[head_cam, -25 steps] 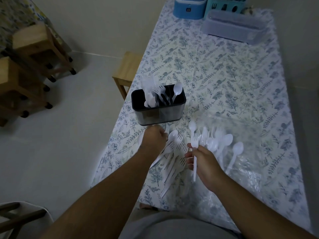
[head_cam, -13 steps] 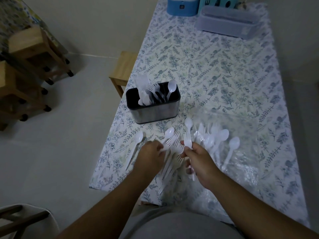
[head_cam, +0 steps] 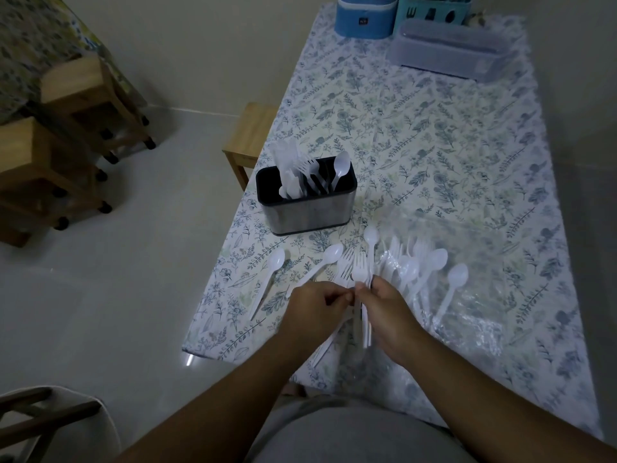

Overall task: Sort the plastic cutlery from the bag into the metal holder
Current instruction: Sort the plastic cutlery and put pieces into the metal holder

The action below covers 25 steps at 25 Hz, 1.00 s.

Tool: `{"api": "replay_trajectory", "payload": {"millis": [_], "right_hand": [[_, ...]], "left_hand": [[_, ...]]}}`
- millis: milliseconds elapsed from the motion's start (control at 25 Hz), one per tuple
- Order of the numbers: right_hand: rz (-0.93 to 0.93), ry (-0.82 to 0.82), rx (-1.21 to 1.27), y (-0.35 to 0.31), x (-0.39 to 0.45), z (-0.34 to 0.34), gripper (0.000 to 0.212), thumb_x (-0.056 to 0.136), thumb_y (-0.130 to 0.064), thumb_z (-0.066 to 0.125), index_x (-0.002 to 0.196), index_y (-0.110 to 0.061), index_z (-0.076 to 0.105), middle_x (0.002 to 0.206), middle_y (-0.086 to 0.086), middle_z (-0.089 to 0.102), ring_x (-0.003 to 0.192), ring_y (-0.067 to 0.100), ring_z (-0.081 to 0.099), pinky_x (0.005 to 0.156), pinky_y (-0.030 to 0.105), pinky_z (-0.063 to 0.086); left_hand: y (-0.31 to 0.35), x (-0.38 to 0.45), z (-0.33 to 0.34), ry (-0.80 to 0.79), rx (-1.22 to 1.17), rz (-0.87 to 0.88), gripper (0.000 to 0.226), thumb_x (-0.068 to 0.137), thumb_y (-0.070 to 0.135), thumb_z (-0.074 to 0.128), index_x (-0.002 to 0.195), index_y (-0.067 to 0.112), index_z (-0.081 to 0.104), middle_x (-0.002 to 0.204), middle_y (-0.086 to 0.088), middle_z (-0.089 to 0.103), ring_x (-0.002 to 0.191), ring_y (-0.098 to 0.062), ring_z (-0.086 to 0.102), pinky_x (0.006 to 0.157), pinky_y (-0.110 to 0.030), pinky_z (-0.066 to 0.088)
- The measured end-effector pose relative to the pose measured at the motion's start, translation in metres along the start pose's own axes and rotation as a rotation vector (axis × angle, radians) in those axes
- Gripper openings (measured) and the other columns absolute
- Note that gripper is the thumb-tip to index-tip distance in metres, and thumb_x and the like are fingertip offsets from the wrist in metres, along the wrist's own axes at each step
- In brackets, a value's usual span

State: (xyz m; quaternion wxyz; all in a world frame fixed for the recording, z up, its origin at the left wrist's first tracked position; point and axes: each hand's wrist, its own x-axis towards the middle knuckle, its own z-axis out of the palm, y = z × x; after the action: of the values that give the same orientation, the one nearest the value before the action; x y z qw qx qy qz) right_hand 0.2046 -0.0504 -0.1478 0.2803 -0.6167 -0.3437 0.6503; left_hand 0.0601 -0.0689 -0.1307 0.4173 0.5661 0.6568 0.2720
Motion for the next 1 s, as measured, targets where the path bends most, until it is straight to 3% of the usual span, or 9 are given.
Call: {"api": "replay_trajectory", "payload": {"millis": [80,160,240,320,400,600,760,880,1000], "right_hand": [[0.017,0.086,-0.062,0.002,-0.002,-0.003,0.021,0.103,-0.030,0.050,0.105,-0.021,0.069,0.105,0.003,0.076,0.102,0.020,0.070,0.099,0.048,0.053],[0.042,0.087,-0.044,0.005,-0.006,-0.003,0.021,0.104,-0.025,0.047,0.108,-0.023,0.068,0.106,0.001,0.075,0.100,0.018,0.070,0.095,0.046,0.056],[0.075,0.071,0.001,0.006,-0.011,-0.002,0.021,0.104,-0.021,0.045,0.106,-0.020,0.067,0.103,0.002,0.074,0.086,0.016,0.068,0.080,0.039,0.057],[0.113,0.078,0.065,0.006,-0.016,-0.004,0.018,0.103,-0.019,0.048,0.103,-0.014,0.065,0.092,0.007,0.067,0.067,0.017,0.054,0.057,0.031,0.045],[0.126,0.095,0.052,0.008,-0.019,-0.011,0.014,0.101,-0.018,0.053,0.106,-0.014,0.065,0.089,0.008,0.063,0.063,0.017,0.044,0.052,0.030,0.036],[0.148,0.125,0.063,0.013,-0.020,-0.016,0.014,0.101,-0.014,0.051,0.109,-0.014,0.064,0.086,0.008,0.055,0.062,0.016,0.040,0.051,0.029,0.037],[0.129,0.085,0.103,0.010,-0.020,-0.009,0.018,0.103,-0.012,0.049,0.115,-0.011,0.061,0.091,0.009,0.060,0.069,0.017,0.049,0.062,0.033,0.041],[0.136,0.019,0.195,0.012,-0.016,-0.002,0.029,0.106,-0.015,0.045,0.133,-0.011,0.056,0.117,0.016,0.070,0.099,0.026,0.066,0.079,0.037,0.051],[0.156,0.023,0.218,0.014,-0.014,-0.006,0.035,0.107,-0.020,0.046,0.142,-0.017,0.050,0.131,0.013,0.066,0.113,0.025,0.067,0.088,0.037,0.055]], "left_hand": [[0.002,-0.001,0.007,0.037,0.060,0.044,0.012,0.091,0.020,0.070,0.089,0.019,0.081,0.067,0.017,0.068,0.063,0.007,0.062,0.059,-0.005,0.041],[0.002,-0.001,0.016,0.055,0.119,0.046,0.013,0.091,0.022,0.067,0.085,0.017,0.078,0.074,0.010,0.071,0.069,-0.003,0.064,0.064,-0.016,0.049],[-0.003,0.001,0.022,0.101,0.182,-0.004,0.010,0.091,0.023,0.064,0.089,0.015,0.070,0.083,0.004,0.067,0.075,-0.010,0.062,0.069,-0.030,0.054],[-0.009,0.002,0.020,0.120,0.214,-0.104,0.013,0.090,0.023,0.065,0.101,0.016,0.062,0.093,0.002,0.062,0.083,-0.013,0.060,0.072,-0.030,0.052],[-0.019,0.005,0.017,0.071,0.245,-0.163,0.024,0.089,0.021,0.069,0.109,0.015,0.060,0.097,-0.001,0.066,0.087,-0.017,0.063,0.074,-0.030,0.052],[-0.026,0.006,0.011,0.109,0.207,-0.227,0.021,0.089,0.014,0.069,0.110,0.012,0.065,0.094,-0.002,0.070,0.083,-0.014,0.065,0.071,-0.024,0.052],[-0.011,-0.009,0.013,0.132,0.102,-0.136,0.018,0.088,0.012,0.070,0.105,0.015,0.072,0.081,0.006,0.068,0.070,0.001,0.061,0.061,-0.005,0.044],[0.005,-0.021,0.024,0.035,-0.011,-0.008,0.016,0.087,0.010,0.070,0.099,0.018,0.078,0.080,0.006,0.075,0.072,-0.004,0.069,0.069,-0.020,0.058],[0.007,-0.024,0.025,-0.006,-0.014,0.094,0.020,0.090,0.011,0.064,0.096,0.024,0.079,0.079,0.004,0.075,0.073,-0.008,0.070,0.072,-0.029,0.057]]}}
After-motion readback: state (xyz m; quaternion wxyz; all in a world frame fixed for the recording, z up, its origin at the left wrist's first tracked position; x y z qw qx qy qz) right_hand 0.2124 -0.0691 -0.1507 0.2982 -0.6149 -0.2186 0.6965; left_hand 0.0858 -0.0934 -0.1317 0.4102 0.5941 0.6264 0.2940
